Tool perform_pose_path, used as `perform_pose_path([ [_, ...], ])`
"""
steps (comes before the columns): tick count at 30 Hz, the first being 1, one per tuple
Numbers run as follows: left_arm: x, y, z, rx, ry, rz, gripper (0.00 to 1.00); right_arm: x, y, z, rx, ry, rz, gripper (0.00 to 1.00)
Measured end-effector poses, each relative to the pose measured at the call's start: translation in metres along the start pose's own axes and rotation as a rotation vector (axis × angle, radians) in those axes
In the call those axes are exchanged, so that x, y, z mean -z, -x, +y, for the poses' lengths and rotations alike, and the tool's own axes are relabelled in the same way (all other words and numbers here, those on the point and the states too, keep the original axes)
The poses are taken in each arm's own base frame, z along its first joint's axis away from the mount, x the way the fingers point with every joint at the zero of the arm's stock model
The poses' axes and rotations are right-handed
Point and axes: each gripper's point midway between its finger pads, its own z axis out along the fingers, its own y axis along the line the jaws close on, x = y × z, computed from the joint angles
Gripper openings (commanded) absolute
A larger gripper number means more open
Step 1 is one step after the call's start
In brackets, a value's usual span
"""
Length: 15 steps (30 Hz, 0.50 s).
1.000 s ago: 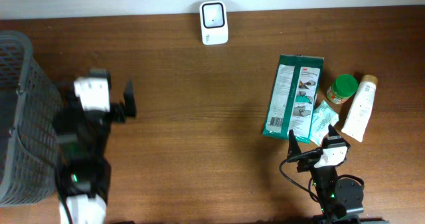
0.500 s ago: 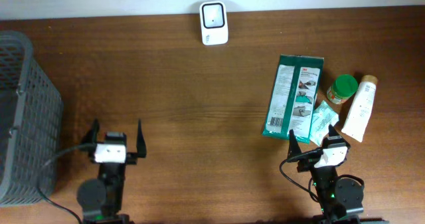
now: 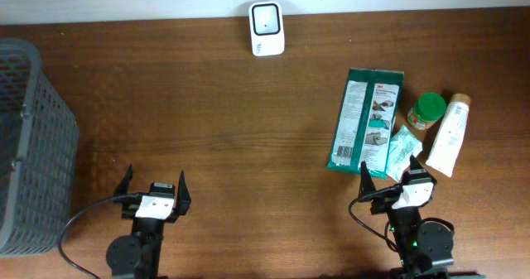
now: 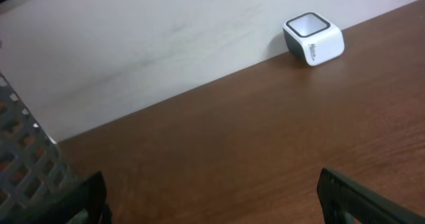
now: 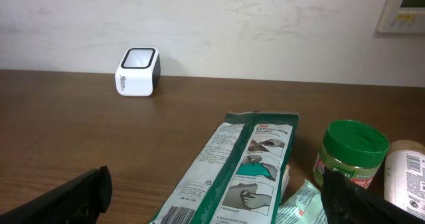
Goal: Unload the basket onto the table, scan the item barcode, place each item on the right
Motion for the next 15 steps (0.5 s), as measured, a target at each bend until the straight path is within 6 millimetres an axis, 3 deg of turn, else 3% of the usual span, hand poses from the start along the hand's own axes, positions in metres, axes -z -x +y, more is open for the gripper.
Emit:
perform_pose_path([
  [15, 0.0001, 0.0000, 0.0004, -0.004, 0.004, 0.001, 0.99, 0.0000, 0.0000, 0.0000, 0.000, 0.000, 0.000, 0.98],
])
